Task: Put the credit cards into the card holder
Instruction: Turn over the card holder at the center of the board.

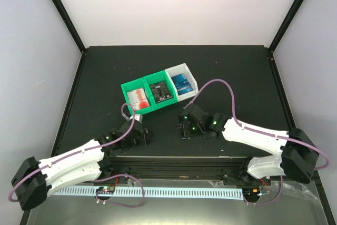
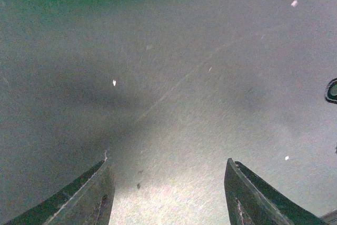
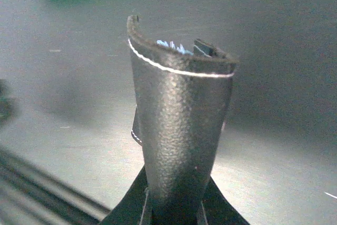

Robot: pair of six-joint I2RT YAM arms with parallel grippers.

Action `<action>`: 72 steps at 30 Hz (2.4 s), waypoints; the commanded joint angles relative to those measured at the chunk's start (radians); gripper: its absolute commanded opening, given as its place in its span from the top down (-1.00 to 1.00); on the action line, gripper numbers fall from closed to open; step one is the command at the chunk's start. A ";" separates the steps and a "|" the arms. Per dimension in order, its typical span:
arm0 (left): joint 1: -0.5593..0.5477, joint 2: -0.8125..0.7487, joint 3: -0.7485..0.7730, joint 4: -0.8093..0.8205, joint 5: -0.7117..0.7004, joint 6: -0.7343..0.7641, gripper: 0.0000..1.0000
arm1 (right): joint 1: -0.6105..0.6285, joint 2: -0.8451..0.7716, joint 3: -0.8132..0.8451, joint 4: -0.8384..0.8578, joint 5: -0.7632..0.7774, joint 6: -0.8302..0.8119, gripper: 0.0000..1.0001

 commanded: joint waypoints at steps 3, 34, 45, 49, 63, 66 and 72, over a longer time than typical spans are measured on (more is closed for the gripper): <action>0.045 -0.070 0.087 -0.064 -0.058 0.056 -0.22 | -0.003 0.043 0.167 -0.634 0.467 -0.019 0.98; 0.216 -0.184 0.345 -0.227 -0.027 0.251 -0.32 | 0.224 0.374 0.385 -0.359 0.190 -0.063 -0.27; 0.216 -0.086 0.226 -0.058 0.342 0.260 -0.60 | 0.048 0.046 0.114 -0.287 0.283 0.014 -0.26; 0.190 -0.060 0.131 0.084 0.407 0.199 -0.78 | -0.051 -0.034 0.011 -0.223 0.207 -0.037 -0.19; 0.056 0.166 0.051 0.333 0.426 0.100 -0.98 | -0.151 -0.049 -0.081 -0.056 0.084 -0.110 0.16; 0.045 0.194 0.031 0.398 0.448 0.077 -0.98 | -0.155 -0.032 -0.088 -0.049 0.085 -0.107 0.26; 0.034 0.246 0.025 0.445 0.462 0.051 -0.92 | -0.159 -0.010 -0.096 -0.033 0.068 -0.117 0.48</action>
